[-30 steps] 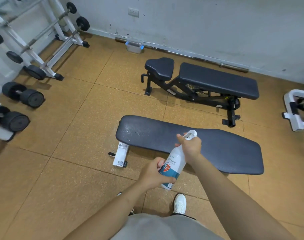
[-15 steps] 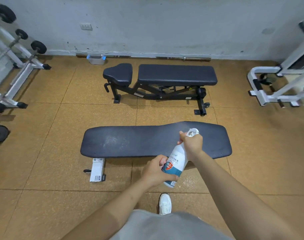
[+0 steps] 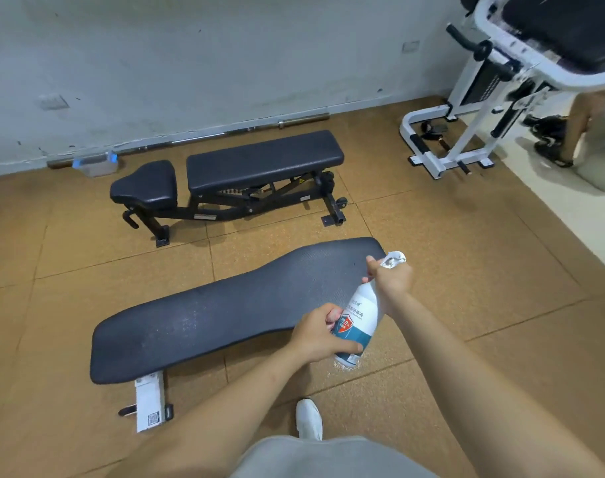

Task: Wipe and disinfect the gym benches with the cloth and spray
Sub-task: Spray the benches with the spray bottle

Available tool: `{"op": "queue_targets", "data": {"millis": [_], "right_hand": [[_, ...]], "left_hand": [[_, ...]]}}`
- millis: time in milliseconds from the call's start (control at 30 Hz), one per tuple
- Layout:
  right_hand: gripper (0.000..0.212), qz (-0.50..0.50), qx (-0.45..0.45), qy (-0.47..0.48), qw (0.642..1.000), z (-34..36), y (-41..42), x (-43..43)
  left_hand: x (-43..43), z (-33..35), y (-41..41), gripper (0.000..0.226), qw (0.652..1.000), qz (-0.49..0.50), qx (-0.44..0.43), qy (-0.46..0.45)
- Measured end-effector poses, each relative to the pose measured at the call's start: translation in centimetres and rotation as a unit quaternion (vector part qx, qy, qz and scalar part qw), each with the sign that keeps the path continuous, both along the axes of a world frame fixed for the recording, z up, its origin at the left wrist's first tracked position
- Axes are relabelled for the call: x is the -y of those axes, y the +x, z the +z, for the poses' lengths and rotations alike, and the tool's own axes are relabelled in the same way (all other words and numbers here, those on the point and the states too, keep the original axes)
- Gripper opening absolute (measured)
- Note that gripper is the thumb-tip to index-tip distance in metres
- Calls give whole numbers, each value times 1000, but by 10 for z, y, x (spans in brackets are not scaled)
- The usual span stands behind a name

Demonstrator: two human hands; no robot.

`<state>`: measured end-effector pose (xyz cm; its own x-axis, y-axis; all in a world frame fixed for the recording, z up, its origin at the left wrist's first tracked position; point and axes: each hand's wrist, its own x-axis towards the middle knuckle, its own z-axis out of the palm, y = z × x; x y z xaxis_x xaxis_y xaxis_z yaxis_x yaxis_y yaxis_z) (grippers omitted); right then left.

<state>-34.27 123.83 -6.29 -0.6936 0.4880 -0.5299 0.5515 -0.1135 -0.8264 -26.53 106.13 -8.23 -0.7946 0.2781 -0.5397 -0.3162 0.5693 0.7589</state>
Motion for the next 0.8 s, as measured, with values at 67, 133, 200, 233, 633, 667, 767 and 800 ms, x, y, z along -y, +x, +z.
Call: {"op": "queue_targets", "data": {"millis": [67, 133, 200, 233, 633, 667, 767, 800], "right_hand": [[22, -26, -14, -11, 1000, 6, 0, -22], [24, -50, -23, 1, 998, 9, -1, -42], [28, -75, -22, 18, 997, 10, 3, -58], [29, -83, -20, 24, 996, 11, 6, -65], [27, -13, -22, 9, 1000, -1, 9, -22], [27, 8, -22, 9, 1000, -3, 7, -8], [19, 59, -21, -5, 998, -5, 3, 36], [19, 74, -24, -9, 997, -6, 3, 51]], "left_hand": [[-19, 3, -7, 67, 1000, -21, 4, 14], [-36, 8, -11, 67, 999, -34, 4, 23], [-51, 10, -12, 68, 999, -48, -4, 23], [-56, 10, -13, 69, 998, -54, -8, 23], [-19, -3, 5, 71, 999, -21, 5, 29], [-7, -4, 9, 71, 1000, -4, 6, 26], [30, -4, 21, 64, 999, 39, 9, 24], [43, -4, 25, 62, 998, 56, 10, 24]]}}
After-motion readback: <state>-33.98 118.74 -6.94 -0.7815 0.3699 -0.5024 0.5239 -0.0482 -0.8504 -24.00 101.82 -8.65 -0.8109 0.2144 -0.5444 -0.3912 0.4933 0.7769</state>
